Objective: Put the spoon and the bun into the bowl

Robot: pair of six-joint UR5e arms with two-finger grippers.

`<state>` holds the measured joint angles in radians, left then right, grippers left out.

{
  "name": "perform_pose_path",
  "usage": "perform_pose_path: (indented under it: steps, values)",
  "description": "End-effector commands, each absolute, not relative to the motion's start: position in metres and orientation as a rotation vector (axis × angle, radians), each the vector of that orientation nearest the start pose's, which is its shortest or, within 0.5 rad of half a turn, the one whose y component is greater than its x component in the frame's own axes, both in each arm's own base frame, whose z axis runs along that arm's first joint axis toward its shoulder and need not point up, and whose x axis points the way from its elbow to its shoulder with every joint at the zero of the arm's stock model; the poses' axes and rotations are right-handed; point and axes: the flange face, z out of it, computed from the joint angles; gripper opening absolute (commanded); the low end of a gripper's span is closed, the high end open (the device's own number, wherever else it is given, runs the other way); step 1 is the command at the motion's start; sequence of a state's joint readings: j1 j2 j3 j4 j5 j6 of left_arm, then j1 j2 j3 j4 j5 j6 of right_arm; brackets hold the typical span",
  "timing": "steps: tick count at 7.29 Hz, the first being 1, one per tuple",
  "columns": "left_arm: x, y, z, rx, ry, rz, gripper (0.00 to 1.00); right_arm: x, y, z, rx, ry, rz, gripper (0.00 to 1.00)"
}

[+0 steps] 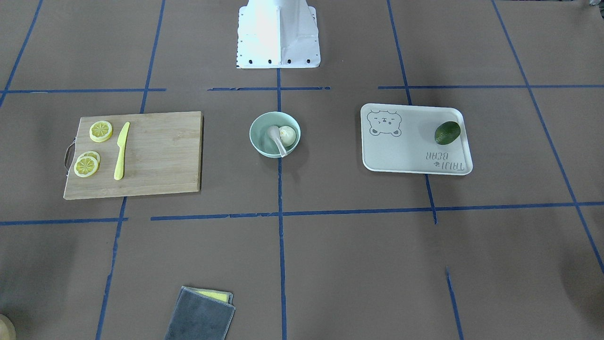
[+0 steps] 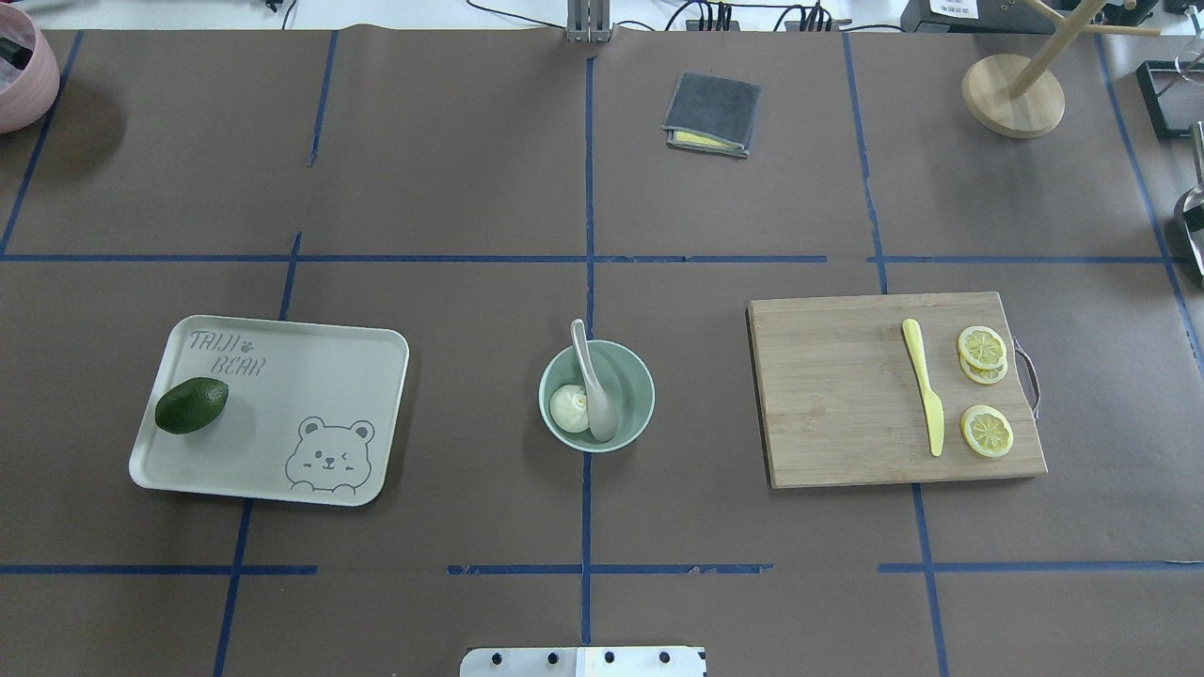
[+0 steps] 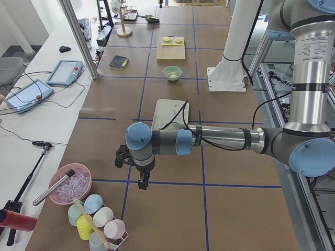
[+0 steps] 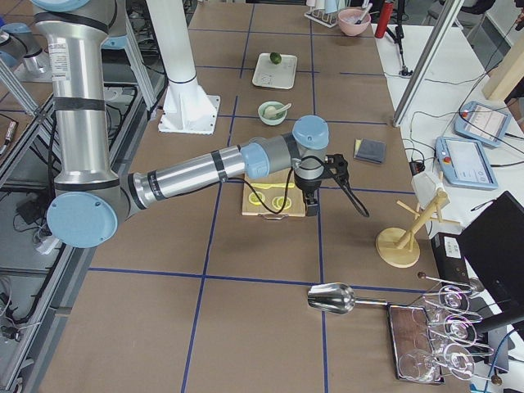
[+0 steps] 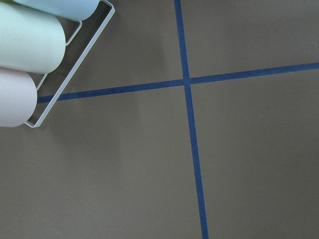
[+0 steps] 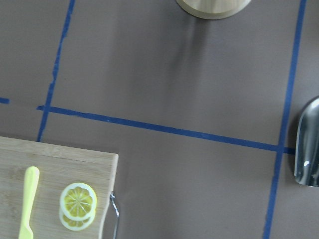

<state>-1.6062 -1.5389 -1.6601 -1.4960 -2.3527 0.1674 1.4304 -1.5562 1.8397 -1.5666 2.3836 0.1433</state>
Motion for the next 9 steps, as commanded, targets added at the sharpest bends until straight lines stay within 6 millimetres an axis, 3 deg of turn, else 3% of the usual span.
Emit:
perform_pose_path:
  steps: [1, 3, 4, 5, 9]
  values:
    - [-0.080, -0.474, 0.637, 0.063, 0.780, 0.119, 1.00, 0.047, -0.492, 0.584, 0.123, -0.850, -0.086, 1.00]
    - [-0.080, -0.473, 0.636, 0.066, 0.779, 0.120, 1.00, 0.080, -0.483, 0.620, 0.131, -0.842, -0.112, 1.00]
    - [-0.080, -0.474, 0.636, 0.066, 0.779, 0.120, 1.00, 0.087, -0.478, 0.625, 0.104, -0.847, -0.086, 1.00]
    - [-0.080, -0.474, 0.636, 0.066, 0.779, 0.120, 1.00, 0.088, -0.480, 0.622, 0.109, -0.819, -0.082, 1.00]
    - [-0.080, -0.473, 0.640, 0.055, 0.776, 0.112, 1.00, 0.088, -0.476, 0.638, 0.081, -0.818, -0.068, 1.00]
